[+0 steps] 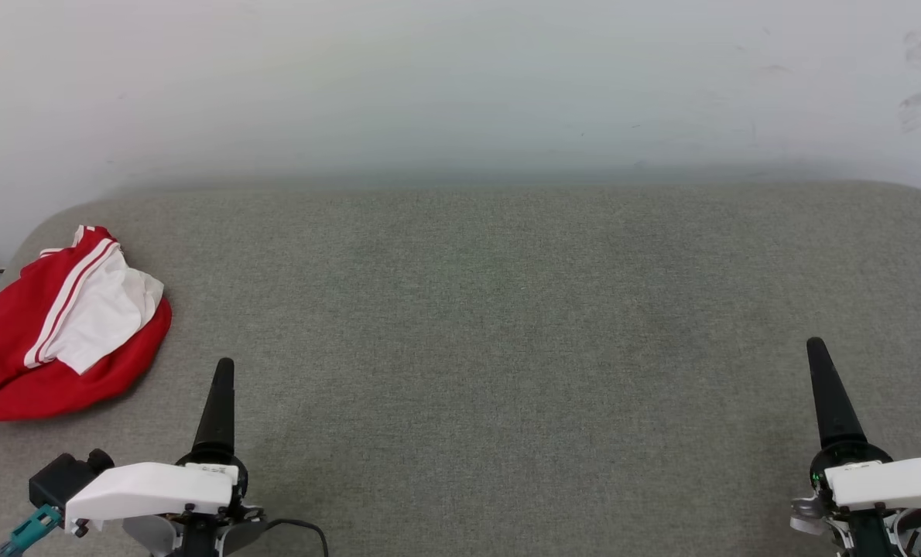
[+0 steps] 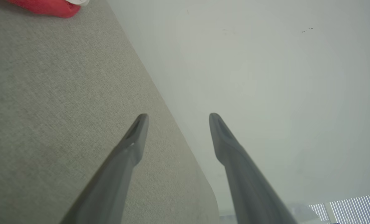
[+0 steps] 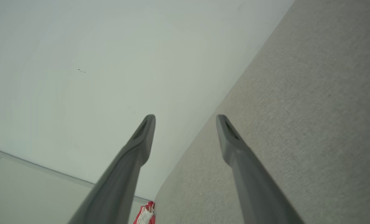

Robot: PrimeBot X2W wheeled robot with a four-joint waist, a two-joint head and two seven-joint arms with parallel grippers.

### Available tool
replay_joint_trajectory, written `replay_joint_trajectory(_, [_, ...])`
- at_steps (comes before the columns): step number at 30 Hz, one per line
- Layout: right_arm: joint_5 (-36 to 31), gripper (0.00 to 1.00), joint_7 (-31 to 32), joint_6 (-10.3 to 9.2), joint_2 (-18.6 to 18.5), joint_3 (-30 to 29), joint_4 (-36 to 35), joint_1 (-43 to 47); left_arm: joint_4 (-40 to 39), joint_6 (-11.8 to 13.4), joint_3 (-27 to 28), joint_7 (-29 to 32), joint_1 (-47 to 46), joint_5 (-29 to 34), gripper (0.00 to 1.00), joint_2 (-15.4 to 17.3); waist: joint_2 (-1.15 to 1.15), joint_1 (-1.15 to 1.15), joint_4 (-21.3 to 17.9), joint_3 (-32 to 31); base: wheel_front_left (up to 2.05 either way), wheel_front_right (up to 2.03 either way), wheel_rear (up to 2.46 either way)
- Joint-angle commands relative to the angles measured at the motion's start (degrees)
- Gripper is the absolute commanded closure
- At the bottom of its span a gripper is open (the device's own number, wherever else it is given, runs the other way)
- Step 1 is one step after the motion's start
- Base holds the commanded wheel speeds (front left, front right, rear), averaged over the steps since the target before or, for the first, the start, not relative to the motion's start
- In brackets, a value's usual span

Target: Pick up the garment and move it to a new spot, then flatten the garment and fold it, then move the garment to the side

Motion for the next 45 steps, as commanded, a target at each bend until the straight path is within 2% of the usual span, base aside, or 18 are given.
replay_joint_trajectory(1, [-2.22,0.00,-0.48,0.01,-0.08,0.17,-1.72,-0.61,-1.52,0.40,-0.31,-0.42,-0.28,2.08,0.00,0.17,0.00,0.00,0.01,0.01,0.00,0.00,0.00])
replay_joint_trajectory(14, [-19.96,0.00,-3.23,0.01,-0.08,3.00,-6.27,0.96,-4.18,4.45,-3.23,-3.17,0.86,18.38,0.00,0.20,0.00,0.00,0.04,0.11,0.00,0.00,0.00])
replay_joint_trajectory(20, [-25.79,0.00,-4.36,0.01,-0.08,4.05,-6.58,1.90,-4.41,5.53,-4.43,-4.31,1.17,24.55,0.00,0.21,0.00,0.00,0.08,0.10,0.00,0.00,0.00])
replay_joint_trajectory(45, [-45.13,0.00,-8.76,0.01,-0.09,4.30,-5.35,4.60,-3.91,7.22,-7.29,-8.74,3.27,43.49,0.00,0.29,0.00,0.00,0.00,0.12,0.00,0.00,0.00])
